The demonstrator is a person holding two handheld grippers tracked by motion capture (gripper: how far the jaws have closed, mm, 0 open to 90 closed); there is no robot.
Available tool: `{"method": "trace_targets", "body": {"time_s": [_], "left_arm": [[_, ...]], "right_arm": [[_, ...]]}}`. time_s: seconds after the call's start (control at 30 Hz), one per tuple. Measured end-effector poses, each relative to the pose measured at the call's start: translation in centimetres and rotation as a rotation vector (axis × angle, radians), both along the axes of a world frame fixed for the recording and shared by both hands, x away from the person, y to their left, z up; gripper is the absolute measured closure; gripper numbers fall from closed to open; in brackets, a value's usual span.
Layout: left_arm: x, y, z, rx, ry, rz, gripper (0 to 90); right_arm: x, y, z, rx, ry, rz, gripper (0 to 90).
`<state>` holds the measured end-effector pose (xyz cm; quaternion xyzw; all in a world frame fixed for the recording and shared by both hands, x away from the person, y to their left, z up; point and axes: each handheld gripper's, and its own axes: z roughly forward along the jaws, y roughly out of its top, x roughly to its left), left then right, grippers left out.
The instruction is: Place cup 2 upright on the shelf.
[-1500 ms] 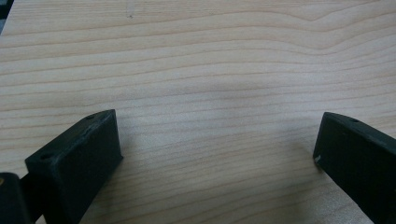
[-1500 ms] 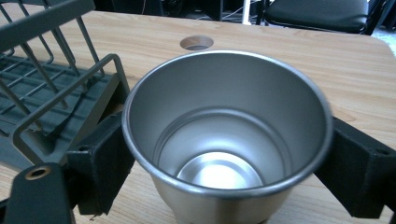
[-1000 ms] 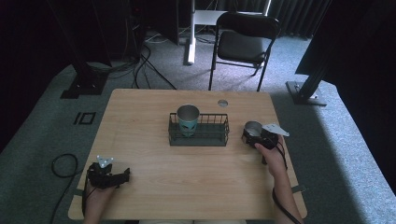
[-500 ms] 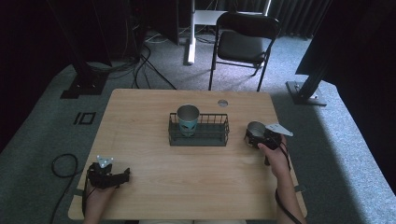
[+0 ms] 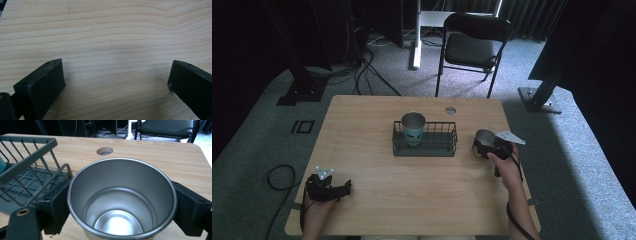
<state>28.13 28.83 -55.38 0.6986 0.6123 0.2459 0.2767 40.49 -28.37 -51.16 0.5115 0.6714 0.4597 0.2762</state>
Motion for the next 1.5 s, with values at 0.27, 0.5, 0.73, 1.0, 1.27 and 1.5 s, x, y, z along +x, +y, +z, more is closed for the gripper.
{"method": "trace_targets", "body": {"time_s": [0.27,0.5,0.73,1.0,1.27,1.5], "left_arm": [[0.0,0.0,0.0,0.0,0.0,0.0,1.3],[0.0,0.0,0.0,0.0,0.0,0.0,1.3],[0.0,0.0,0.0,0.001,0.001,-0.001,1.3],[0.0,0.0,0.0,0.0,0.0,0.0,1.3],[0.0,0.0,0.0,0.0,0.0,0.0,1.3],[0.0,0.0,0.0,0.0,0.0,0.0,1.3]], "right_arm": [[0.0,0.3,1.4,0.002,-0.015,0.003,13.6],[0.2,0.6,3.2,0.014,-0.038,0.007,13.6],[0.4,1.0,4.6,0.021,-0.051,0.02,13.6],[0.6,1.8,5.8,0.025,-0.07,0.048,13.6],[0.8,2.9,7.6,0.019,-0.095,0.071,13.6],[1.1,4.0,8.4,0.026,-0.101,0.096,13.6]]}}
